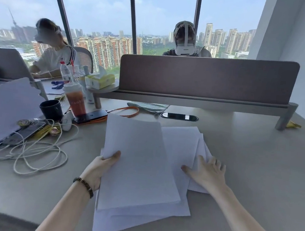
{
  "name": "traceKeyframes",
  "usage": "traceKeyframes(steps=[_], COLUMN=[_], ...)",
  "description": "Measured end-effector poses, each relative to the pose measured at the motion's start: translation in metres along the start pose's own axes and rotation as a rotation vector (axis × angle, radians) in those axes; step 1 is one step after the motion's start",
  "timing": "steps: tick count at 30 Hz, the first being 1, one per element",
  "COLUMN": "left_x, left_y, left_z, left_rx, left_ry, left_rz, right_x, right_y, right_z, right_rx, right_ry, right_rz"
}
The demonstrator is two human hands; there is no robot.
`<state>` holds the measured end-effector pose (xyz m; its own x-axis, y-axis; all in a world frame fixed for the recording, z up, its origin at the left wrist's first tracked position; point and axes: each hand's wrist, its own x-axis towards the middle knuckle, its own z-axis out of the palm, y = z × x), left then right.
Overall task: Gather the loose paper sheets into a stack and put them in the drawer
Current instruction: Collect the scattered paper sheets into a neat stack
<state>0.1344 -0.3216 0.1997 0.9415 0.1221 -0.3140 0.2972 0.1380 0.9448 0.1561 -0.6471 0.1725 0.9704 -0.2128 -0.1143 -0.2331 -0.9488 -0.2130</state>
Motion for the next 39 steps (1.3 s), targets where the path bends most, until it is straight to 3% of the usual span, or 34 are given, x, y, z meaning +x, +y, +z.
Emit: traceKeyframes(steps=[6,19,30,35,39], left_x=[0.003,0.016,-0.005,-0.001,-0.001], left_y=[-0.012,0.004,-0.007,-0.012,-0.010], left_z=[-0.006,0.007,-0.039,-0.021,-0.013], left_rx=[0.102,0.115,0.079,0.024,0.009], left_ry=[0.051,0.031,0.183,0.183,0.194], left_rz=[0.020,0.003,-0.015,-0.007,0.019], right_x=[0.006,0.015,0.014,0.015,0.018], right_y=[-0.021,0.000,-0.007,-0.002,0.011], right_z=[-0.004,-0.016,-0.023,-0.029,-0.026], right_rx=[0.033,-0.040,0.240,0.574,0.583], right_ry=[0.128,-0.047,-0.123,-0.057,0.027], right_rz=[0.030,-0.114,-0.034,-0.005,0.024])
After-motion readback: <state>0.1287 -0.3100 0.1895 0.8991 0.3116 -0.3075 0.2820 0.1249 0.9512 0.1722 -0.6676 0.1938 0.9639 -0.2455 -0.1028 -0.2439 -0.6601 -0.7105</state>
